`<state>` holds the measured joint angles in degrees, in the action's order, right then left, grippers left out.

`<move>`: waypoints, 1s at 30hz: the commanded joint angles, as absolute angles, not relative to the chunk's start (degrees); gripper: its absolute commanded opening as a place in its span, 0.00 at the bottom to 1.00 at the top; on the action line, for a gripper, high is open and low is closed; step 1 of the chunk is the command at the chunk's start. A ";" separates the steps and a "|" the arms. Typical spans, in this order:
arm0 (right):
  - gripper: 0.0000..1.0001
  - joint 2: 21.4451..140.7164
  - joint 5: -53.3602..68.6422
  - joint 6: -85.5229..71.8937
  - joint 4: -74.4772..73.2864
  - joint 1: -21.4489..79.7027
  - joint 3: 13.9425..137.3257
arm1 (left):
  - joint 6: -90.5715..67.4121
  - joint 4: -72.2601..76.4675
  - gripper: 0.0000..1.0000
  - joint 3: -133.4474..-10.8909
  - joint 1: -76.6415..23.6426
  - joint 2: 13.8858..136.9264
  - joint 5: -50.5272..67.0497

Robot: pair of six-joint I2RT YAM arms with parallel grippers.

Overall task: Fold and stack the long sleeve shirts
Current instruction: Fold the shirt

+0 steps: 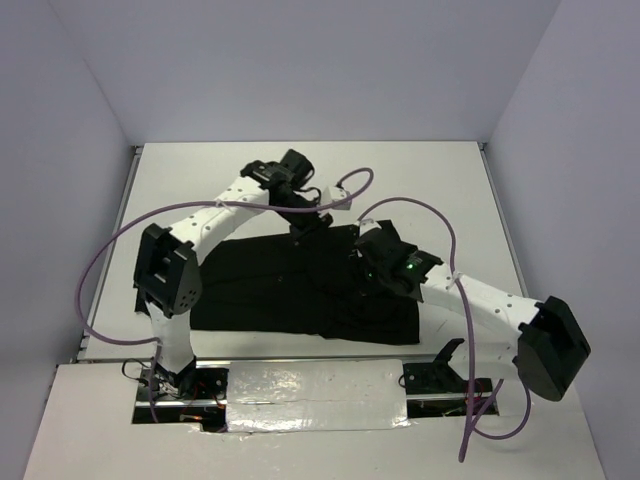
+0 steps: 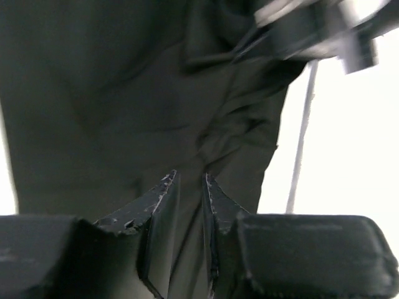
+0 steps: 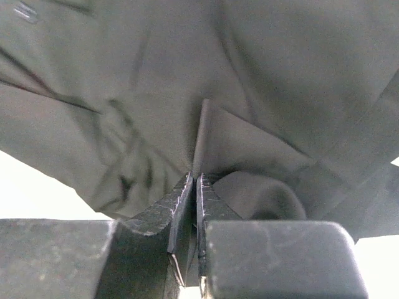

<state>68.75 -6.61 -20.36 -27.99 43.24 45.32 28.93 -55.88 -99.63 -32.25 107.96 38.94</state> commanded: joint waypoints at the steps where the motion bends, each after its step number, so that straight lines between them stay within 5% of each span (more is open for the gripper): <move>1: 0.14 69.00 -6.59 -24.52 -21.90 43.16 41.32 | 25.76 -54.76 0.35 -98.79 -34.71 110.47 43.50; 12: 0.18 67.68 -4.84 -27.59 -11.96 43.16 34.38 | 13.54 -43.34 0.39 -96.59 -37.17 116.98 47.89; 18: 0.00 60.13 -7.54 -32.16 -0.89 44.03 25.06 | 5.46 -37.63 0.45 -96.42 -37.79 120.76 52.73; 30: 0.00 58.09 -7.91 -30.68 3.43 44.56 21.53 | -7.20 -30.15 0.57 -98.52 -39.73 127.17 54.67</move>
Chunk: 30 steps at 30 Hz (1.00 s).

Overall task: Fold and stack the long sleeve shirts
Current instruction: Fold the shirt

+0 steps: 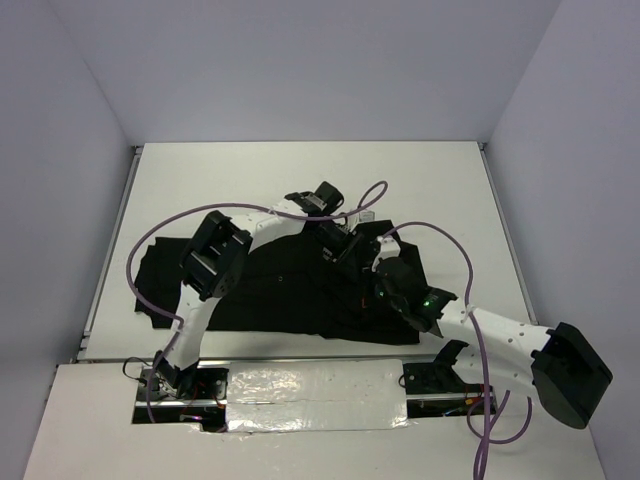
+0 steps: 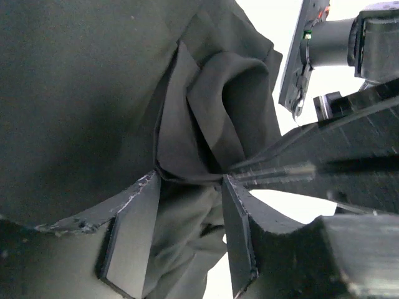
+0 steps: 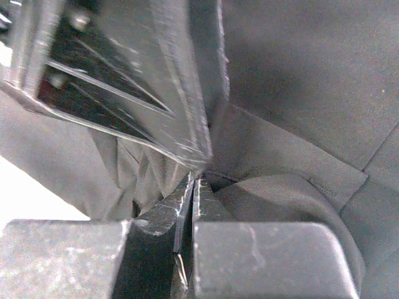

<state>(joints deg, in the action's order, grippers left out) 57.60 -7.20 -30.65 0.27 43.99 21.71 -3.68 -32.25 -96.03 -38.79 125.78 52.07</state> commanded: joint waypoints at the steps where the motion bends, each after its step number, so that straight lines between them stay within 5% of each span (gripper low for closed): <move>1: 0.00 58.10 -7.91 -30.67 3.25 44.56 21.62 | -7.38 -30.06 0.57 -98.87 -39.90 127.35 54.58; 15: 0.00 56.42 -7.56 -29.53 1.94 44.65 20.92 | -11.87 -28.48 0.65 -100.99 -39.64 128.85 52.57; 23: 0.00 57.04 -8.26 -29.18 0.88 44.74 21.97 | -9.23 -32.94 0.48 -99.75 -40.34 129.02 49.13; 30: 0.00 58.09 -8.44 -28.65 0.53 44.65 23.29 | -4.84 -36.74 0.64 -100.99 -40.87 128.85 52.54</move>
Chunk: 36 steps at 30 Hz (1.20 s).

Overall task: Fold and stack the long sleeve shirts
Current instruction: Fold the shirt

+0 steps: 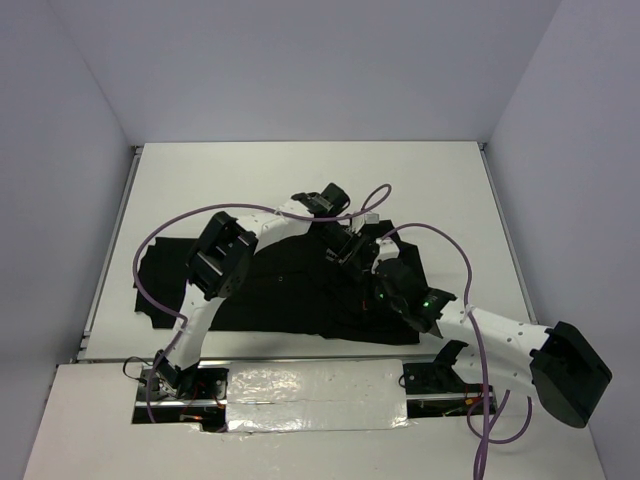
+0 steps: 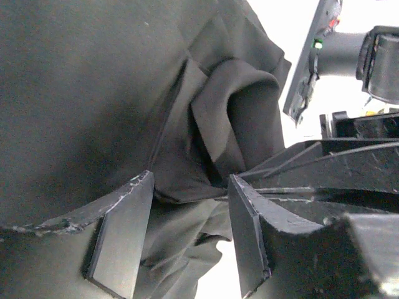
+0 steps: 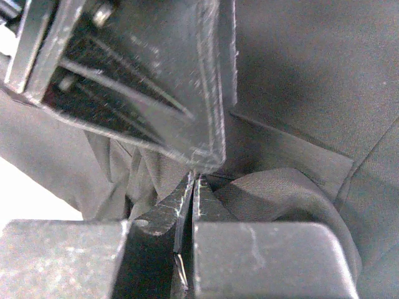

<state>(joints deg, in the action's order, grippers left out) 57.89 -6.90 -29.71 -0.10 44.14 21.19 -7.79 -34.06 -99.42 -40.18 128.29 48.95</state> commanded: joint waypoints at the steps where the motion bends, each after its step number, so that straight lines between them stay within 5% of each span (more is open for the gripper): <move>1: 0.00 58.18 -8.44 -28.74 0.53 44.74 23.38 | -4.49 -36.91 0.63 -100.99 -40.96 128.85 53.08; 3: 0.00 58.27 -8.53 -28.83 0.70 44.74 23.47 | -2.91 -38.40 0.55 -101.51 -41.39 129.11 53.26; 7: 0.00 57.66 -8.88 -28.83 0.70 44.65 23.38 | -1.58 -39.73 0.00 -101.78 -42.45 129.55 53.61; 10: 0.06 57.39 -8.79 -28.22 0.44 44.65 23.64 | -0.88 -39.81 0.00 -102.39 -42.45 129.64 54.31; 11: 0.20 57.39 -8.62 -28.13 0.44 44.65 23.82 | -0.62 -39.81 0.00 -103.18 -42.45 129.55 54.49; 14: 0.40 56.78 -6.95 -27.07 -3.06 44.74 25.13 | 3.67 -41.92 0.00 -106.43 -42.45 129.46 53.53; 20: 0.61 50.37 -1.51 -24.18 -12.29 44.48 29.61 | 13.69 -47.36 0.00 -111.44 -42.36 128.94 52.47; 31: 0.73 37.89 20.09 -21.97 -25.66 34.12 34.62 | 19.68 -48.77 0.00 -113.02 -42.36 127.53 52.30; 36: 0.75 36.12 28.54 -20.14 -30.40 14.88 37.35 | 27.83 -52.89 0.00 -116.01 -42.45 125.86 53.87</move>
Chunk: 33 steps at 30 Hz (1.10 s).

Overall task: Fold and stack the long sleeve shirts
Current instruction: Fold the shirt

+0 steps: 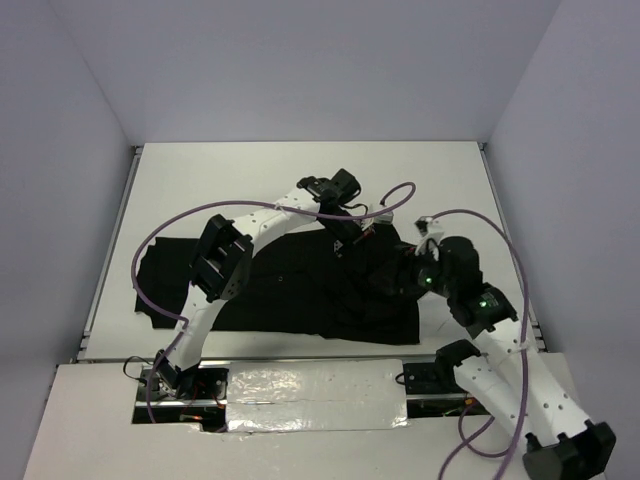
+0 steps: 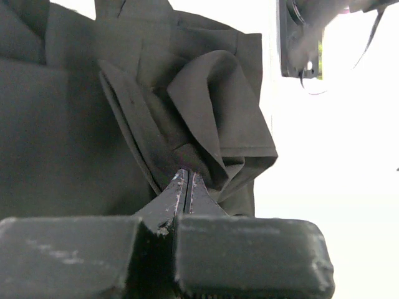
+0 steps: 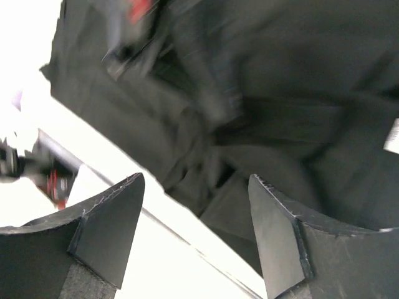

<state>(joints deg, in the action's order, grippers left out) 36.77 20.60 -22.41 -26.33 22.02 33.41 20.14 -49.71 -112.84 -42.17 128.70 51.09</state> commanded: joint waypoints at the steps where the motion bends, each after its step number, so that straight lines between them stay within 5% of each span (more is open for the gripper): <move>1: 0.74 36.47 31.44 -20.04 -30.76 12.59 38.31 | 29.43 -53.95 0.00 -116.45 -42.45 125.60 54.40; 9: 0.72 43.94 37.51 -16.62 -28.85 -2.34 38.59 | 47.26 -64.33 0.00 -119.26 -42.45 122.70 58.62; 33: 0.71 46.31 45.97 -6.16 -1.50 1.30 26.28 | 54.49 -71.89 0.00 -123.57 -42.36 120.50 62.66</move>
<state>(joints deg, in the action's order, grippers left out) 44.71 44.88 -9.02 -5.98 -1.15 24.38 51.00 -69.56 -121.03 -42.17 124.18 58.41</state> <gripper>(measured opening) 0.713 0.028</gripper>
